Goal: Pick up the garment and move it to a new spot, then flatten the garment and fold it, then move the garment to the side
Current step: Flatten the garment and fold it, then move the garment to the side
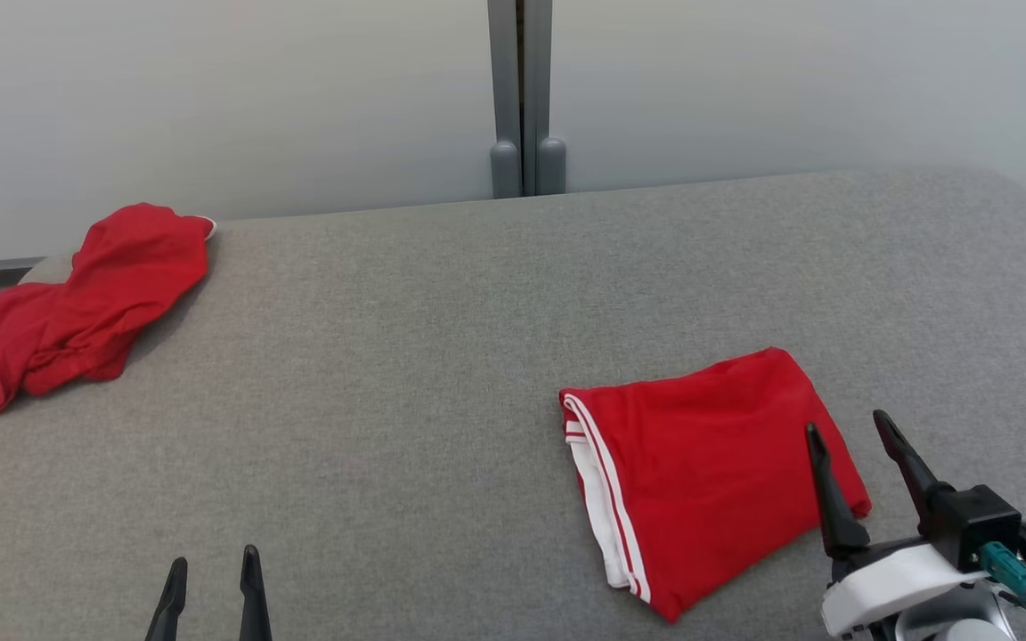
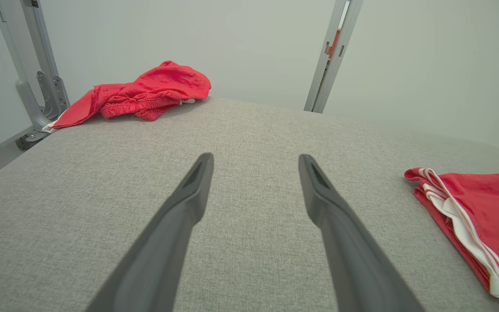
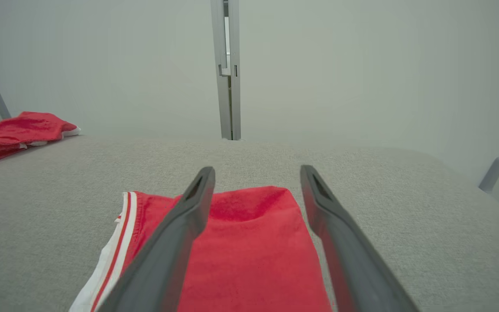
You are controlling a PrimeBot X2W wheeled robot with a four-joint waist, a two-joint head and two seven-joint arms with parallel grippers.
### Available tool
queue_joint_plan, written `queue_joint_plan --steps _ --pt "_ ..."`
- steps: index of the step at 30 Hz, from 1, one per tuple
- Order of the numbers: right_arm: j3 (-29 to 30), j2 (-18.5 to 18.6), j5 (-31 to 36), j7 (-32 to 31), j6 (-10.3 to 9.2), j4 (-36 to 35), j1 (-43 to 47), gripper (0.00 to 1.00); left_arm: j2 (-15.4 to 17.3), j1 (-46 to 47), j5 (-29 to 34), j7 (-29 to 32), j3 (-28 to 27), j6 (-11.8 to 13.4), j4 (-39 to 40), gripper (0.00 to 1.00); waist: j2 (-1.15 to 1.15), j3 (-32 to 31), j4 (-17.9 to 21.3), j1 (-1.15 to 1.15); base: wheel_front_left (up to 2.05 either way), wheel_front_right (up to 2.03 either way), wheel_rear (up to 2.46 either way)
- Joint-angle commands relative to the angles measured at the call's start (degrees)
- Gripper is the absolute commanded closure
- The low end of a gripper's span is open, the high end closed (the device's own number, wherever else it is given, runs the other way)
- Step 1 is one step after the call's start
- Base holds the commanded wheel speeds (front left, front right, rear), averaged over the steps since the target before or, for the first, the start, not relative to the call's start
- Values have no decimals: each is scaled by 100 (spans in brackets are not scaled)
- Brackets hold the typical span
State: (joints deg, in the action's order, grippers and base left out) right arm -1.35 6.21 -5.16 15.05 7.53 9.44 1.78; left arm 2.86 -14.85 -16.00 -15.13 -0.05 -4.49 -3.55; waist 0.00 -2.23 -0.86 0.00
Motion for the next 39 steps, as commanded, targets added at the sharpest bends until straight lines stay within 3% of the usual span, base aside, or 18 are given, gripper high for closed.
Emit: queue_joint_plan --steps 1,16,23,31,39 --pt "51 23 -2 15 -8 39 104 0 8 -109 26 0 -5 -19 -2 0 0 -8 2 0 0 0 0" --pt "185 50 -20 17 -8 321 106 0 8 -160 -38 0 74 -23 -33 0 0 35 -13 0 0 0 0" --pt "110 186 -371 -67 -8 622 -445 0 8 -59 0 0 99 -41 -19 0 0 211 -6 0 0 0 0" --pt "-410 941 -993 -2592 -9 1421 -1784 0 9 306 -5 0 211 -106 -70 0 0 729 -184 0 0 0 0" --pt "-615 1212 -939 -3645 -8 2286 -2533 0 9 640 -102 0 274 -153 -184 0 0 1100 -469 0 0 0 0"
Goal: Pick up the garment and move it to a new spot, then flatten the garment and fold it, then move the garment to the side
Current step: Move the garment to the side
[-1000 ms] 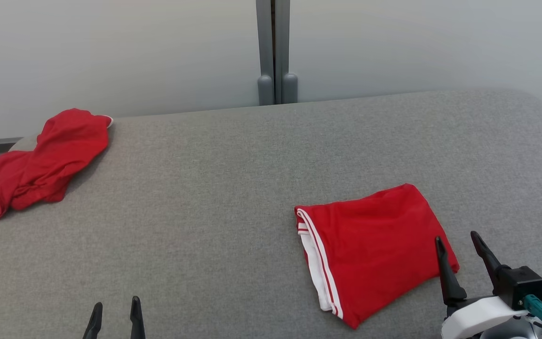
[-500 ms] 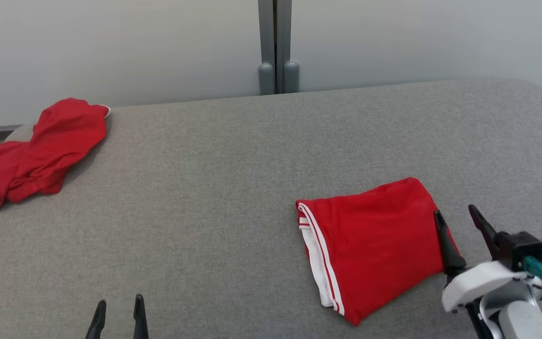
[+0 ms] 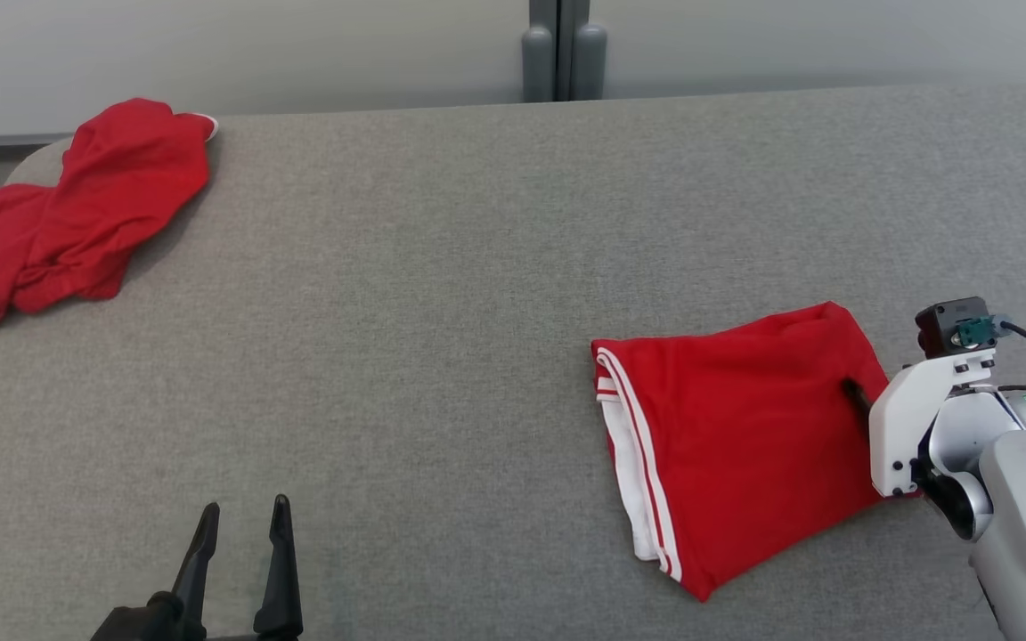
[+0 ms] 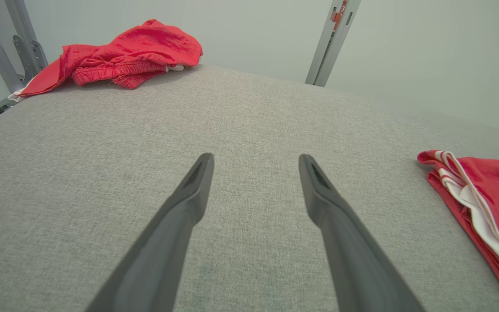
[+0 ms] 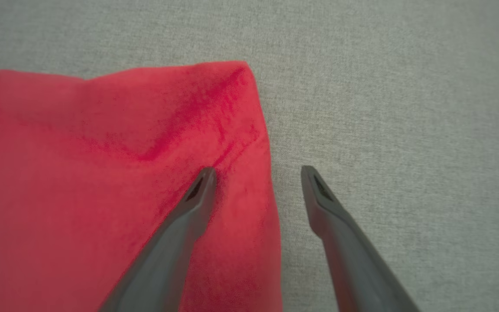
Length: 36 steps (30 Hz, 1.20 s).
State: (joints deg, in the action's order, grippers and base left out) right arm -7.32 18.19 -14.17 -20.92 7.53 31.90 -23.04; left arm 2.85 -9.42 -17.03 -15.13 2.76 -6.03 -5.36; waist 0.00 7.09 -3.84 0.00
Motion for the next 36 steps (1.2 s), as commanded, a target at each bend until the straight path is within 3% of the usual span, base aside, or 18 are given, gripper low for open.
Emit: queue_joint_plan --steps 1,5,6,7,14,22,29,36 --pt "-45 15 -46 -148 -9 138 -77 0 10 125 -9 -1 -10 -2 -8 0 0 188 -193 0 0 0 0" --pt "-189 10 -214 -506 -7 428 -130 0 9 174 -27 0 -18 -16 -16 0 0 248 -245 0 0 0 0" --pt "-223 -21 -314 -507 -4 429 -153 38 9 185 -31 0 -31 -18 -10 0 0 265 -243 0 0 0 0" --pt "-211 -30 -374 -456 -4 414 -183 100 9 189 -32 0 -42 -20 -1 0 0 278 -235 0 0 0 0" --pt "59 88 -460 131 -10 275 -728 100 10 287 62 1 -133 -37 99 0 0 550 162 0 0 0 0" --pt "1110 386 192 490 -9 360 -1803 100 104 891 382 0 -89 -127 306 0 0 1656 801 0 0 0 0" --pt "2522 606 1198 861 -9 533 -2679 100 524 1410 494 0 119 -149 410 0 0 2357 774 0 0 0 0" --pt "3475 808 2115 771 -9 652 -3004 100 646 1318 416 0 42 -152 460 0 0 2497 528 0 0 0 0"
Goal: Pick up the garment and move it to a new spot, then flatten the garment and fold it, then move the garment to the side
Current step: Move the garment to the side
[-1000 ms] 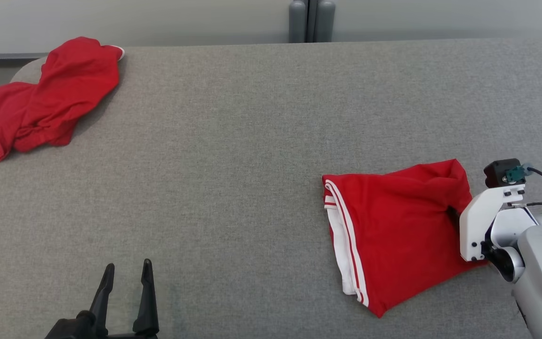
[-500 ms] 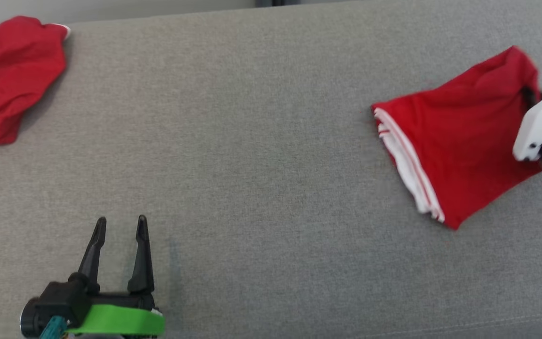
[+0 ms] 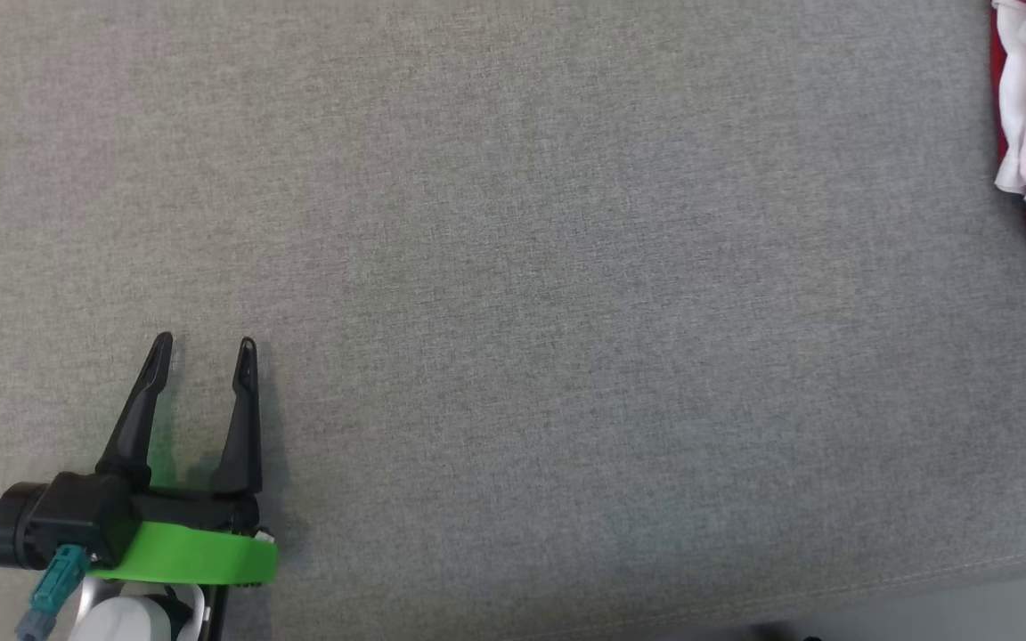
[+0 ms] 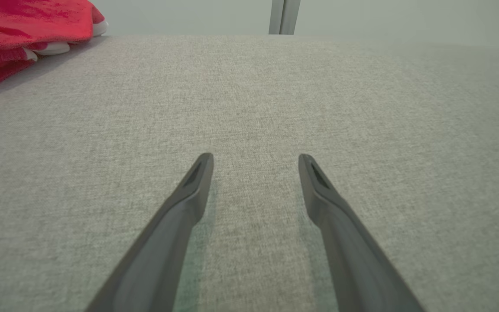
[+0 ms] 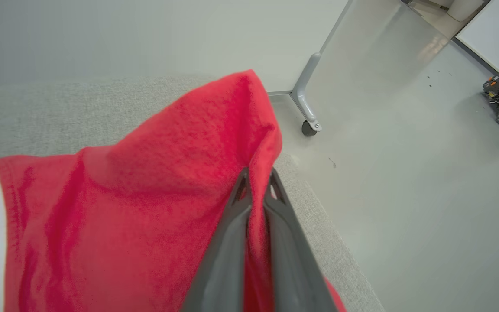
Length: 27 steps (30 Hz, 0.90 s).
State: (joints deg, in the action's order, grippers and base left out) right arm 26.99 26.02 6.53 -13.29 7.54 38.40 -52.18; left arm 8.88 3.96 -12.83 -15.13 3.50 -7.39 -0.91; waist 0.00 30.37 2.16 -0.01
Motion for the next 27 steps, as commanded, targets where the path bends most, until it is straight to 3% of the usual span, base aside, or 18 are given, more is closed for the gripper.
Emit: queue_joint_plan --steps 1,3,4,5,12,18,27 --pt "180 21 141 41 -10 -4 -113 100 31 -62 -7 0 -44 -16 15 0 0 158 -103 1 0 0 0" --pt "301 57 439 180 -10 -87 -135 100 5 -120 -14 0 -74 -17 30 0 0 151 -135 1 0 0 0" --pt "335 56 527 269 -10 -115 -136 61 -7 -126 -9 0 -69 -17 34 0 0 144 -147 1 0 0 0" --pt "408 29 632 400 -10 -145 -151 0 -21 -139 -4 0 -64 -17 33 0 0 124 -158 1 0 0 0" --pt "389 -269 1271 1401 -11 -462 -155 0 -191 -209 -30 0 -97 -17 24 0 0 -259 -151 1 0 0 0" --pt "-212 -703 1007 2237 -11 -833 449 0 -396 -489 -80 0 -210 -17 -78 0 0 -1047 -102 1 0 0 0" --pt "-1209 -1318 203 2724 -11 -1827 2303 0 -570 -984 -164 0 -562 -15 -167 0 0 -2063 -137 1 0 0 0"
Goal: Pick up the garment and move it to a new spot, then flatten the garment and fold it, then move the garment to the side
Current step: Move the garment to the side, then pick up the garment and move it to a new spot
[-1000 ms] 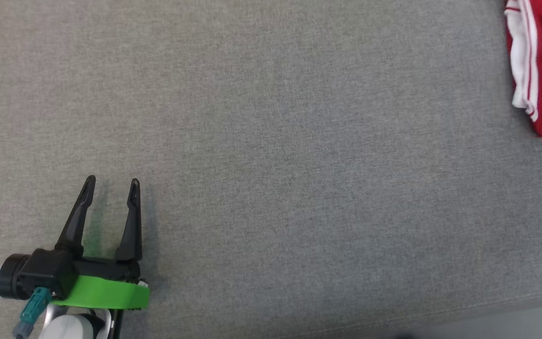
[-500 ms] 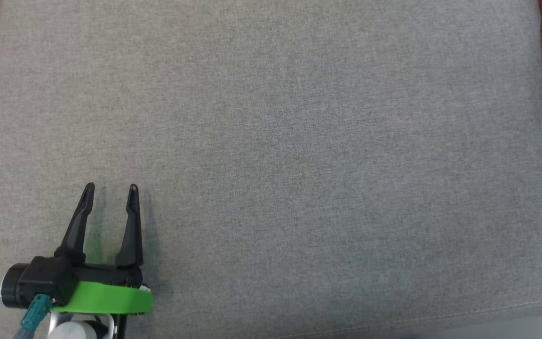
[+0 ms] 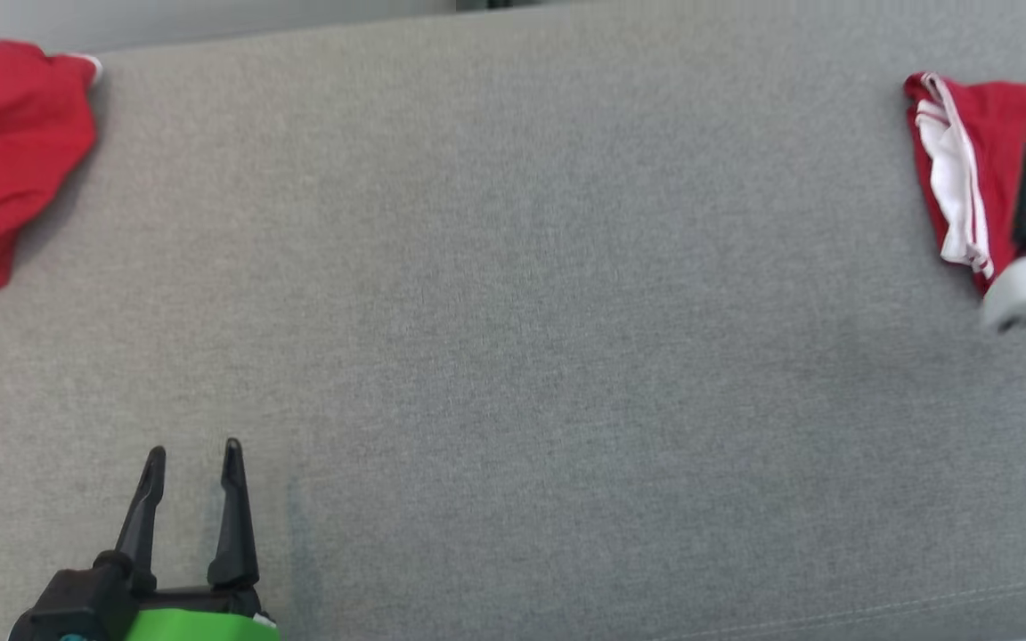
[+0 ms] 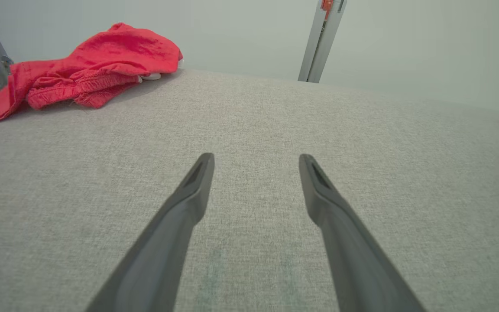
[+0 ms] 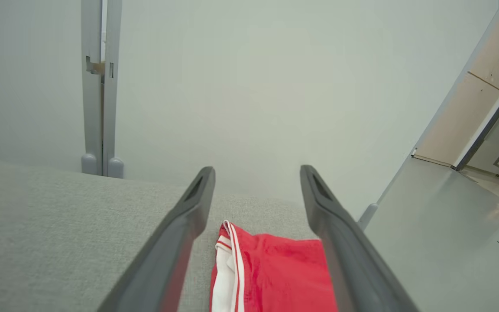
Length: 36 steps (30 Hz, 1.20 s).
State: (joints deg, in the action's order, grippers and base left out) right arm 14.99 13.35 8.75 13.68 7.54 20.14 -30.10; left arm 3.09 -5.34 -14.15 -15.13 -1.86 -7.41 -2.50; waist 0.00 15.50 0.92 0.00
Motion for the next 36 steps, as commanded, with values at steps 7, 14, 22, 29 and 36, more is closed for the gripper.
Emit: queue_joint_plan --steps 7,14,22,29,36 --pt "-324 -708 -236 150 -11 -591 1759 0 -14 -406 -186 0 -49 111 17 0 0 -1164 -68 0 0 0 0" --pt "-878 -987 -426 153 -11 -1094 2981 0 -14 -740 -245 0 6 243 53 0 0 -1517 -95 0 0 0 0" --pt "-1034 -1044 -789 155 -11 -1251 3649 0 -14 -899 -242 0 46 272 41 0 0 -1655 -69 0 0 0 0" --pt "-1110 -1044 -884 156 -11 -1266 3618 0 -15 -869 -200 1 57 251 37 0 0 -1659 -40 0 0 0 0" --pt "-1074 -1044 -893 155 -11 -1293 3719 0 -16 -783 -139 1 111 192 -56 0 0 -1693 -402 0 0 0 0"
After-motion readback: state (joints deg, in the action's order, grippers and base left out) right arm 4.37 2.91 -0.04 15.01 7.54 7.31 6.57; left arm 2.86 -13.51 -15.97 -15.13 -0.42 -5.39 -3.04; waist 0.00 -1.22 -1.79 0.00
